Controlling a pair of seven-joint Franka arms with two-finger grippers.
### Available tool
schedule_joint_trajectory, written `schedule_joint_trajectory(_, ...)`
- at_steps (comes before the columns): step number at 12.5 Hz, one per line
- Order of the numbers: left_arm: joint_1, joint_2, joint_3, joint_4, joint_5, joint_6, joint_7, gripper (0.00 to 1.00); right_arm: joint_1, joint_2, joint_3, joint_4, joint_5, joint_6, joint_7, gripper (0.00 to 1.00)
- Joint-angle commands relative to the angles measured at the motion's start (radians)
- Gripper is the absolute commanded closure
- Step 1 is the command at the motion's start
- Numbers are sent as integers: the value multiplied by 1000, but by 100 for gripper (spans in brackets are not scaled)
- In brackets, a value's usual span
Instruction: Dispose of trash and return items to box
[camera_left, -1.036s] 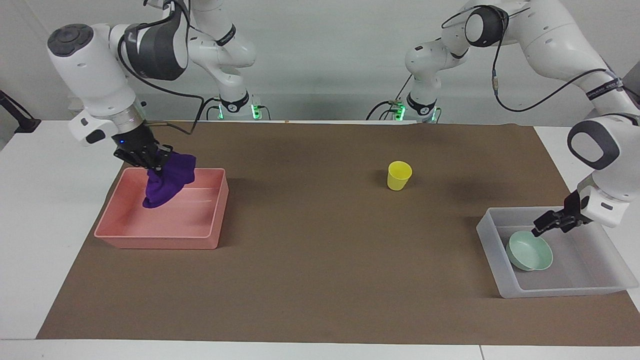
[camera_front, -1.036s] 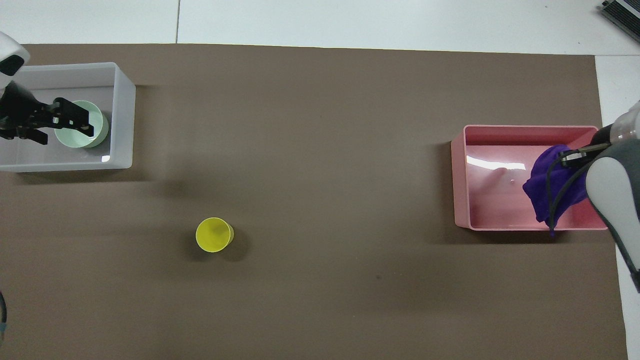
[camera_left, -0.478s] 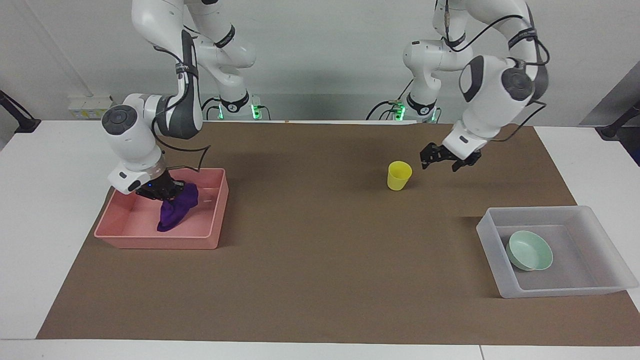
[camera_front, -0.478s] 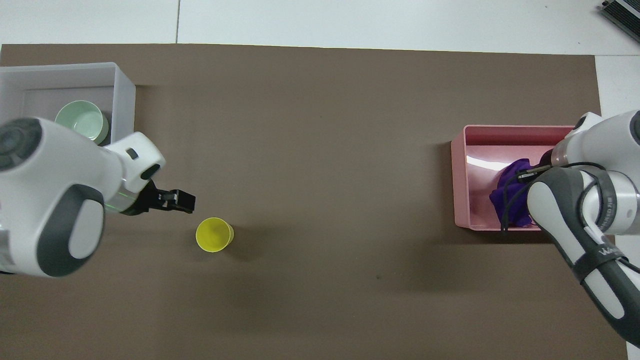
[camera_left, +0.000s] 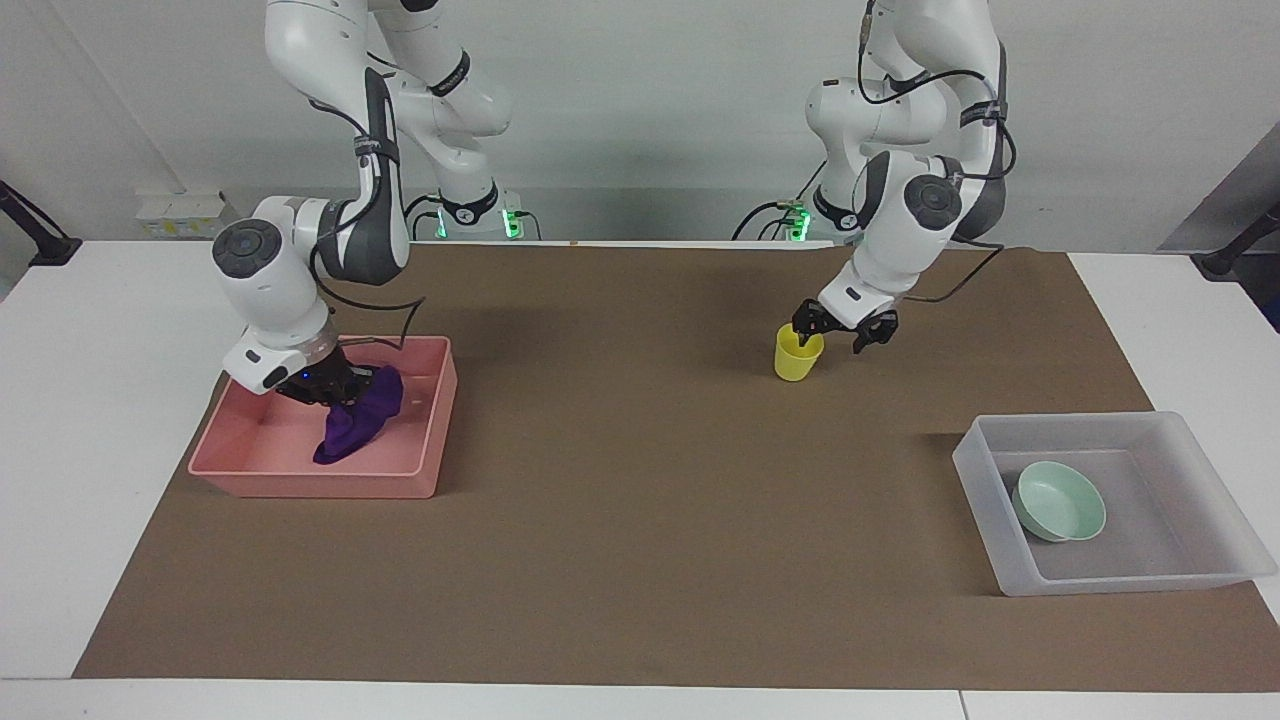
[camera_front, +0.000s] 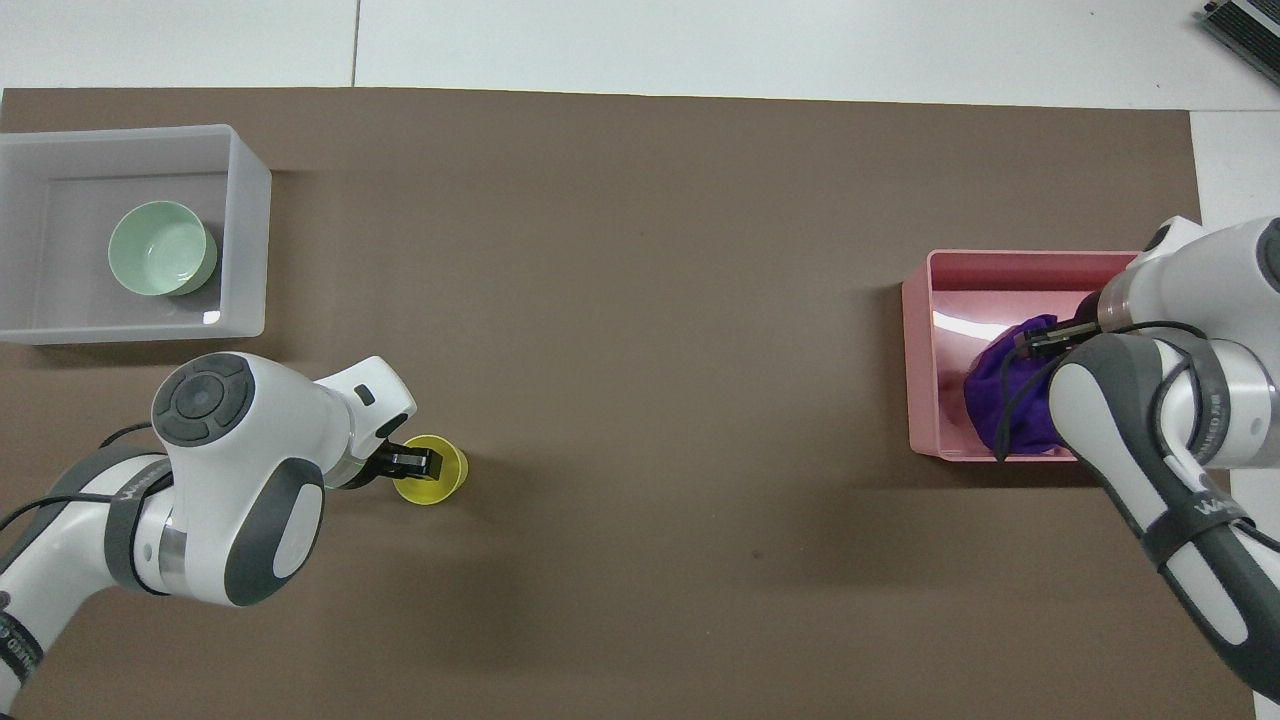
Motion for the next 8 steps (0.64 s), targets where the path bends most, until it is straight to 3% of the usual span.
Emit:
schedule_joint_trajectory(1,-4,-8,16,3,-11,-3,-1,100,34,-43,15,70,1,-77,126,0)
schedule_joint_trajectory(5,4,15,20,98,-11,-127,-2,100,105,-93,18,107,36,-107,375,0)
schedule_joint_trajectory(8,99,17,23,291,-11,-360,13,100,112,-107,18,220,90,-247,429,0)
